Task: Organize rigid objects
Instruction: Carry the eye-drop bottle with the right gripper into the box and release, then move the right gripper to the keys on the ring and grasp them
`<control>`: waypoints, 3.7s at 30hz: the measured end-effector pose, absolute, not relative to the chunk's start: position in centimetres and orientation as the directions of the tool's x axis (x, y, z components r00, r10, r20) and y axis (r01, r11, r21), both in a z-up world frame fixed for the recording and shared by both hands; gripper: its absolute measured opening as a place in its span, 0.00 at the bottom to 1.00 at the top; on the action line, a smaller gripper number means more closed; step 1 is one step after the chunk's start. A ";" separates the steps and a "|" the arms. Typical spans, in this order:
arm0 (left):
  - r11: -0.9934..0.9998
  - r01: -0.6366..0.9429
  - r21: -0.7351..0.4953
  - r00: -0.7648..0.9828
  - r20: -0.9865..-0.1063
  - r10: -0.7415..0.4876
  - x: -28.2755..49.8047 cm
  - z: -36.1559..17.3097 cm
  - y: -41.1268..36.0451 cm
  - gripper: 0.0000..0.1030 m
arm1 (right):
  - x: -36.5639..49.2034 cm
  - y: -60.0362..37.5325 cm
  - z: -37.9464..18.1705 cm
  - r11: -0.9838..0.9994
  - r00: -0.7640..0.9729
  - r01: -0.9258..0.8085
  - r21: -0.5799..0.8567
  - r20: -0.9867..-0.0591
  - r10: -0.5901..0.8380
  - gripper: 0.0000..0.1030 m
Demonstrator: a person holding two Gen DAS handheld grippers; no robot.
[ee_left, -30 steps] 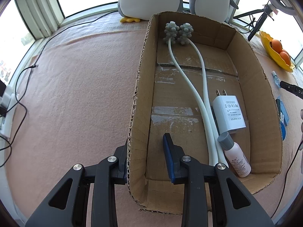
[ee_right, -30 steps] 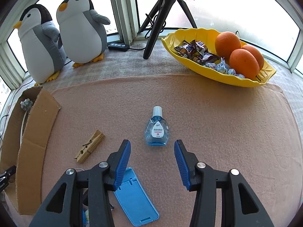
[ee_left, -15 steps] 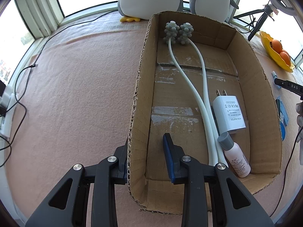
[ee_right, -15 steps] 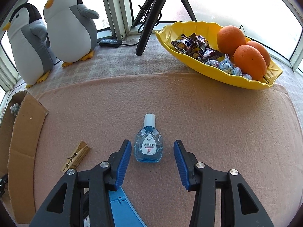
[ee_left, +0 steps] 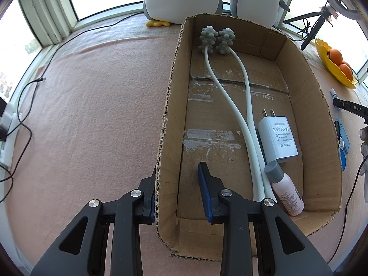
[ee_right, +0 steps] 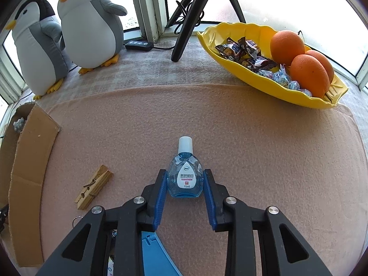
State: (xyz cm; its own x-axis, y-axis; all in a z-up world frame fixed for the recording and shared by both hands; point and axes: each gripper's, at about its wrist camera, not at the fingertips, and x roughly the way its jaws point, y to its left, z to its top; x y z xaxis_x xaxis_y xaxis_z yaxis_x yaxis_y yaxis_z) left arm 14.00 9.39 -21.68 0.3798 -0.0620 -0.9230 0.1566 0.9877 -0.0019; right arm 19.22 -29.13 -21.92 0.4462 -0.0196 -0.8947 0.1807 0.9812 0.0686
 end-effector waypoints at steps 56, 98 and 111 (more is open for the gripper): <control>0.986 0.167 0.008 0.398 -0.915 -0.060 13.7 -21.4 9.1 0.28 | 13.4 -4.2 -15.3 0.948 0.477 -0.278 0.156 -0.834 0.277 0.27; 0.986 0.168 0.011 0.399 -0.915 -0.057 13.8 -21.5 9.0 0.28 | 10.6 -20.8 -14.4 0.964 0.530 -0.022 0.265 -0.815 0.236 0.45; 0.986 0.164 -0.005 0.396 -0.915 -0.070 13.8 -21.6 9.3 0.28 | 14.5 -21.1 -18.9 0.887 0.363 0.061 0.458 -0.838 0.408 0.45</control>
